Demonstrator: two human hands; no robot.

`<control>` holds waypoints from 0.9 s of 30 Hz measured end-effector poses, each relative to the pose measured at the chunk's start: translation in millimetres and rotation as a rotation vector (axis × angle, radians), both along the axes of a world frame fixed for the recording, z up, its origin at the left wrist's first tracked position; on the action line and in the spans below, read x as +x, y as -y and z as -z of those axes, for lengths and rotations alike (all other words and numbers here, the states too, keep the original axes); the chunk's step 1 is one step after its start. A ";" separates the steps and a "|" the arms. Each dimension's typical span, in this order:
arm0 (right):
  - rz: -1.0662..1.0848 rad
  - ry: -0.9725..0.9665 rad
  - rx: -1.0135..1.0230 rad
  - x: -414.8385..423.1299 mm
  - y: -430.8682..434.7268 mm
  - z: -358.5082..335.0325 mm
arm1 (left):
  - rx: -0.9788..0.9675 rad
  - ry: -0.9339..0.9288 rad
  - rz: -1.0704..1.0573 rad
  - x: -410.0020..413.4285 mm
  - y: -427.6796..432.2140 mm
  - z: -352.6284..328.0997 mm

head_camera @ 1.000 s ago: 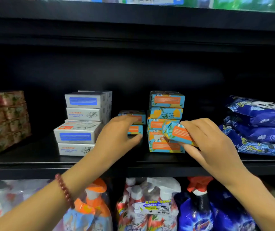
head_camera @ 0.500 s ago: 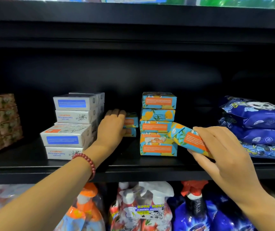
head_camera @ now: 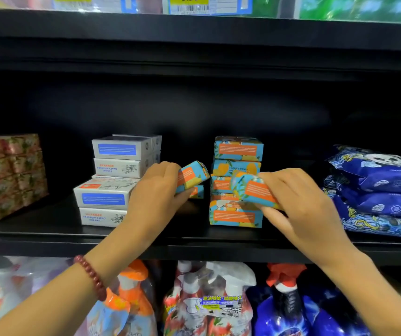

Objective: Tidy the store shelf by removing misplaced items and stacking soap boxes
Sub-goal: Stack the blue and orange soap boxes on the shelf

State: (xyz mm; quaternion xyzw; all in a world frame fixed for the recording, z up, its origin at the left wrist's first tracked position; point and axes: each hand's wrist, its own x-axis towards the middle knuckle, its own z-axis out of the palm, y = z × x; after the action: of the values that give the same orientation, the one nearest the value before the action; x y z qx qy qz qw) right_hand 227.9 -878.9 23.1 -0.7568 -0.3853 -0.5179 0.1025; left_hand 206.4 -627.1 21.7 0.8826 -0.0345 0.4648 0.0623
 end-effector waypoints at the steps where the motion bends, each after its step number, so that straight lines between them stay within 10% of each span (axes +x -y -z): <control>1: -0.005 0.000 -0.033 3.3 -7.0 -0.8 | -0.041 0.013 0.023 -6.1 -0.1 0.8; 27: 0.061 -0.108 0.119 2.6 -21.7 30.9 | 0.113 0.170 0.270 -35.1 9.6 -21.7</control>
State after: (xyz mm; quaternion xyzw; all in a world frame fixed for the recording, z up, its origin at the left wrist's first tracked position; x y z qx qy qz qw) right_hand 230.4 -857.3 -7.8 -0.7877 -0.3242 -0.5012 0.1522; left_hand 171.3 -636.7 43.4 0.8295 -0.1838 0.5226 0.0711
